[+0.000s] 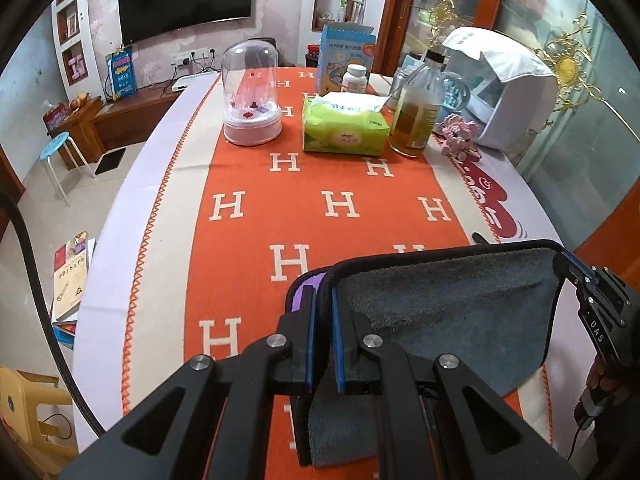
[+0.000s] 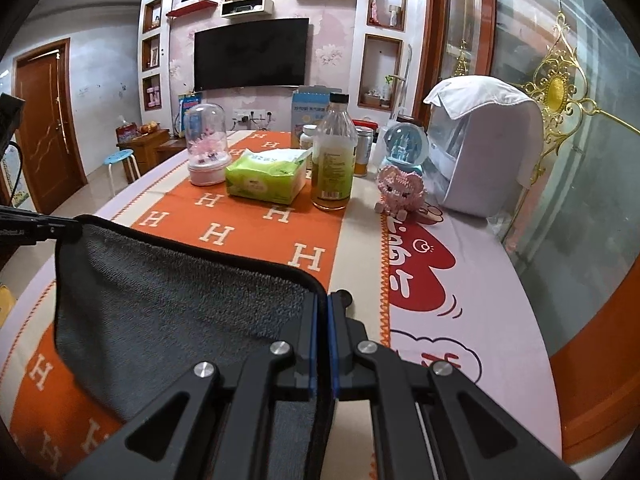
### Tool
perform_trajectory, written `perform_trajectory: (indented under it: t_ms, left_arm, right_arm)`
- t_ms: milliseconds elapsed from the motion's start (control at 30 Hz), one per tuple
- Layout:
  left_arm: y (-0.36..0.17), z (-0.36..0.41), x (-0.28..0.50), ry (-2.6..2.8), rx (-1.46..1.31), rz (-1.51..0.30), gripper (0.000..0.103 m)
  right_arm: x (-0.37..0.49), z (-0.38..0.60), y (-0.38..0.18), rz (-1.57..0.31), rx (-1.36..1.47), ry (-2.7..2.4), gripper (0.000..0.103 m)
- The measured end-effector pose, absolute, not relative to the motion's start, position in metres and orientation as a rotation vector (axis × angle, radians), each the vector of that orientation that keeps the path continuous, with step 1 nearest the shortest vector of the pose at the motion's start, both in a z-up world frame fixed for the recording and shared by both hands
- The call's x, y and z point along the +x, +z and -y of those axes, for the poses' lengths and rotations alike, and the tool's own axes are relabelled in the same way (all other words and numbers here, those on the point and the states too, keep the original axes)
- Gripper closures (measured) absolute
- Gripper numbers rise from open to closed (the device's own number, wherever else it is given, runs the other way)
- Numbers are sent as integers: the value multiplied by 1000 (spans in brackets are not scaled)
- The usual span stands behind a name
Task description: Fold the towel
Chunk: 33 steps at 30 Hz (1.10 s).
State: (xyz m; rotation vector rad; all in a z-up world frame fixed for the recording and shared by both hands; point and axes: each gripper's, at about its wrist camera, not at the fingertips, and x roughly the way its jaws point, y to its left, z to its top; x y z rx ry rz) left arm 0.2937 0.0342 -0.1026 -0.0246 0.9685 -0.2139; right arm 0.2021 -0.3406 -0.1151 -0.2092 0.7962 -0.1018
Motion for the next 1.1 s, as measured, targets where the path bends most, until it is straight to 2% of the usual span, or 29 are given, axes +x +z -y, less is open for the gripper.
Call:
perform_trajectory:
  t_ms: [533, 633, 700, 767, 900, 967, 1100]
  left_arm:
    - [-162, -49, 326, -186, -106, -1044, 97]
    - [-165, -49, 328, -192, -110, -1054, 96]
    - [-165, -49, 327, -196, -116, -1060, 95]
    - [-163, -48, 326, -197, -121, -1062, 94]
    - [-154, -44, 318, -201, -115, -1057, 90]
    - [-148, -43, 311, -203, -113, -1053, 84]
    - [-133, -40, 293, -199, -123, -1041, 78]
  right_arm:
    - [235, 342, -178, -846, -290, -177, 97]
    - [240, 348, -185, -881, -263, -191, 87]
    - [239, 349, -186, -885, -260, -196, 75]
    - [237, 349, -184, -882, -259, -195, 70]
    - [234, 348, -177, -869, -255, -196, 61]
    - [231, 348, -171, -862, -249, -196, 58]
    - [220, 347, -156, -847, -243, -198, 56]
